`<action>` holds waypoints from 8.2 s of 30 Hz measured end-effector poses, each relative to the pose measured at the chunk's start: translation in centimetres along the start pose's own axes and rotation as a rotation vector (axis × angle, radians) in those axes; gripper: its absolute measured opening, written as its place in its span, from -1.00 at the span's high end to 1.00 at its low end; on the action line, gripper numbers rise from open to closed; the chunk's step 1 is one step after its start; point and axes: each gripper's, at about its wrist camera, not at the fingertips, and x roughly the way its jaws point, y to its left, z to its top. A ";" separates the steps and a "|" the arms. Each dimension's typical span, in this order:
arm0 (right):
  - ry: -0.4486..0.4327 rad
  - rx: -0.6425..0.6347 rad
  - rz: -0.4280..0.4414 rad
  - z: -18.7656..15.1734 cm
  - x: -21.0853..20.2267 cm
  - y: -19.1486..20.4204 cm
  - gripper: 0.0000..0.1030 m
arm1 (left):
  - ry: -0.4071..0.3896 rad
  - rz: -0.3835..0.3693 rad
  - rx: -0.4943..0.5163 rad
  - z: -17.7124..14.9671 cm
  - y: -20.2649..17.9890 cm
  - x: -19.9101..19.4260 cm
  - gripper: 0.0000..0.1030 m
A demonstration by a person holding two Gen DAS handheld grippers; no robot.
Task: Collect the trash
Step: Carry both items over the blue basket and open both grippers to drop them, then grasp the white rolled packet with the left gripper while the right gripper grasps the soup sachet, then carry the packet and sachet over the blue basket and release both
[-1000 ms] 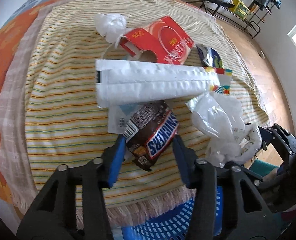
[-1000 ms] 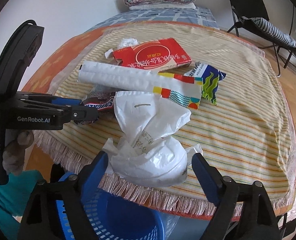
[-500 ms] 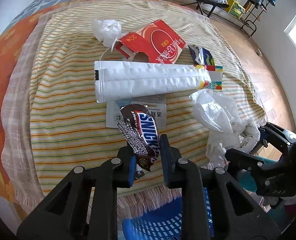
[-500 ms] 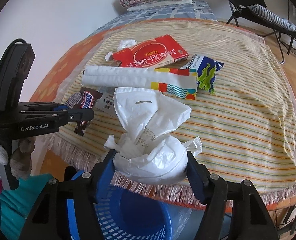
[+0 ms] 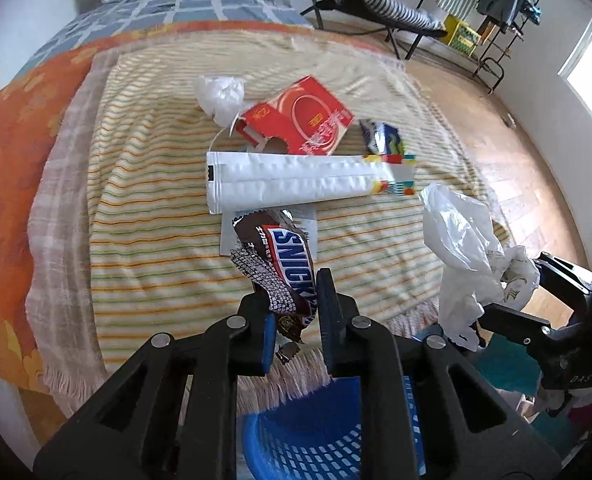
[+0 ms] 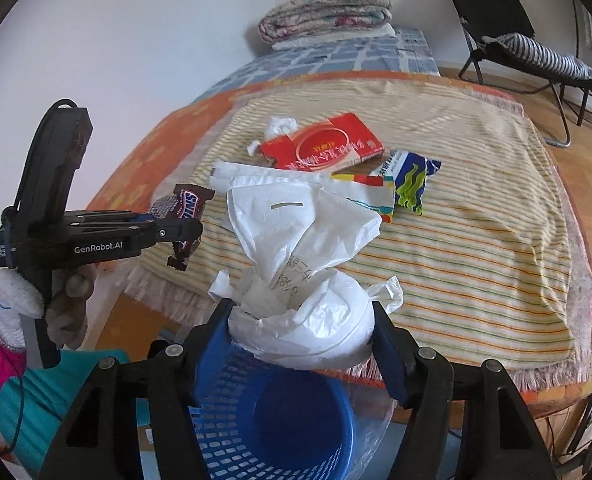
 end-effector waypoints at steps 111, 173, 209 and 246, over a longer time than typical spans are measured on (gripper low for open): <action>0.063 0.308 -0.110 8.6 3.9 -12.1 -0.80 | 0.039 -0.079 0.023 9.9 0.4 6.4 -0.46; 0.123 0.308 -0.236 13.5 13.0 -14.0 -0.04 | 0.150 0.044 0.410 2.4 -7.5 9.4 0.67; -0.017 0.090 -0.108 3.4 -1.9 -5.1 -0.04 | 0.080 0.062 0.290 -6.7 -4.8 -1.8 0.68; 0.240 -0.059 -0.038 -10.1 4.1 1.7 -0.09 | 0.282 0.068 0.271 -16.6 -3.7 1.9 0.67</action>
